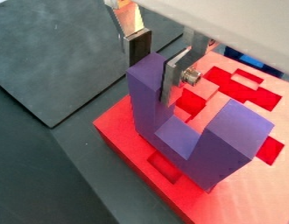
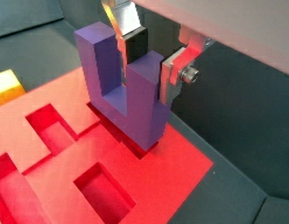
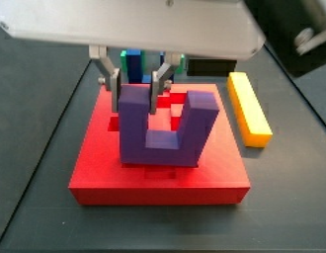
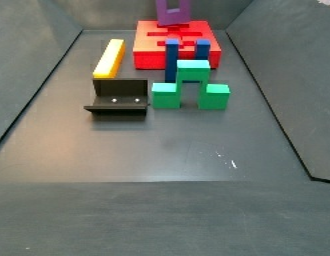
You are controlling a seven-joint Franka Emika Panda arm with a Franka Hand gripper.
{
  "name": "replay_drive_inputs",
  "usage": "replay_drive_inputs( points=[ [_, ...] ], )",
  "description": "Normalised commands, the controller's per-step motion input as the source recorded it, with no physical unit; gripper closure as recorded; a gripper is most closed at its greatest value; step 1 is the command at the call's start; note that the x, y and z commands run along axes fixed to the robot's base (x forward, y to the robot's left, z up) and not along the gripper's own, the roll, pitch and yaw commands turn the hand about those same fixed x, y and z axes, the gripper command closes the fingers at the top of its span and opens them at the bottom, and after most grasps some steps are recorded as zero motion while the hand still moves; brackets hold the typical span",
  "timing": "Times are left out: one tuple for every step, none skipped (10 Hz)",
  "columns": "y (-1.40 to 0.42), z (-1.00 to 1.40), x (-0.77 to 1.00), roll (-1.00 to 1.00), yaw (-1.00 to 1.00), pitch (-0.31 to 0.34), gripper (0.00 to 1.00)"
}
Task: Pick up the purple object. Move up. Place the purple object on the fixture. Regrasp the purple object. Move to above the board. Insert the purple object.
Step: Insert the purple object.
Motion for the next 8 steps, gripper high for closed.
replay_drive_inputs(
  points=[
    [0.05,-0.24,-0.08,0.00,0.00,-0.034,1.00],
    [0.01,-0.18,-0.02,0.00,0.00,-0.023,1.00],
    [0.00,-0.13,0.00,0.00,0.00,-0.001,1.00],
    [0.00,-0.16,0.07,-0.02,0.00,-0.034,1.00],
    [0.00,-0.36,0.00,-0.07,0.00,-0.194,1.00],
    [0.00,-0.62,-0.07,-0.05,0.00,-0.290,1.00],
    [0.00,-0.68,-0.14,0.00,0.00,-0.296,1.00],
    [0.00,-0.67,-0.16,-0.03,0.00,-0.299,1.00]
  ],
)
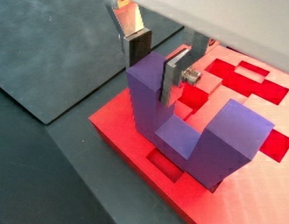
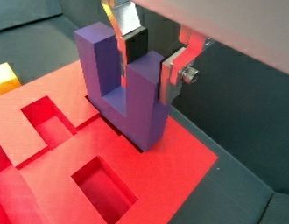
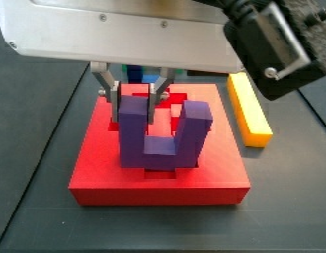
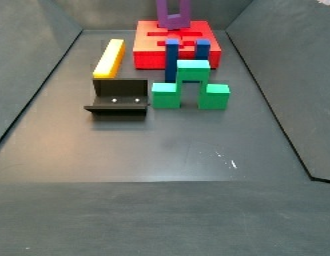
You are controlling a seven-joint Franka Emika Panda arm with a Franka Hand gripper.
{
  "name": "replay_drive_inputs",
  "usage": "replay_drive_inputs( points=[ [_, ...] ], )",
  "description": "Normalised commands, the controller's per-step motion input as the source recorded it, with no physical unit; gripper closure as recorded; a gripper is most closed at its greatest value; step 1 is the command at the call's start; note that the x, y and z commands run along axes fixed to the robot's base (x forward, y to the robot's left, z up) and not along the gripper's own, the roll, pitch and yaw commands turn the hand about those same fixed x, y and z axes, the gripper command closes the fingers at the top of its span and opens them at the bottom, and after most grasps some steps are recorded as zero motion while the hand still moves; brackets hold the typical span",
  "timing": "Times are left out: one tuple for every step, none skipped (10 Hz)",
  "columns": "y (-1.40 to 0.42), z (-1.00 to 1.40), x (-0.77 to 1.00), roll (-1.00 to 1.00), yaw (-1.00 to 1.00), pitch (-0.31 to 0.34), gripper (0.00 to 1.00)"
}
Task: Pick up the purple object. Move up. Place the purple object on the fixture. Regrasp the purple object. Move to above the board. Insert the purple object.
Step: Insert the purple object.
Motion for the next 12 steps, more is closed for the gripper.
replay_drive_inputs(
  points=[
    [-0.01,-0.47,0.00,-0.11,-0.03,-0.279,1.00],
    [-0.05,-0.18,0.23,-0.15,-0.08,-0.273,1.00],
    [-0.12,-0.07,0.13,0.00,-0.07,-0.181,1.00],
    [0.00,-0.07,0.00,0.03,0.00,0.000,1.00],
    [0.06,-0.30,-0.05,0.17,0.10,-0.014,1.00],
    [0.10,-0.67,-0.03,0.08,0.12,-0.130,1.00],
    [0.08,-0.99,-0.01,0.00,0.08,-0.140,1.00],
    [0.02,-1.00,-0.04,0.00,0.06,-0.124,1.00],
    [0.00,-1.00,0.00,0.00,0.00,-0.120,1.00],
    [0.00,-0.50,0.00,-0.02,0.00,-0.139,1.00],
    [0.00,0.00,0.00,-0.02,0.00,0.000,1.00],
    [-0.08,0.00,0.00,-0.01,0.06,-0.011,1.00]
  ],
)
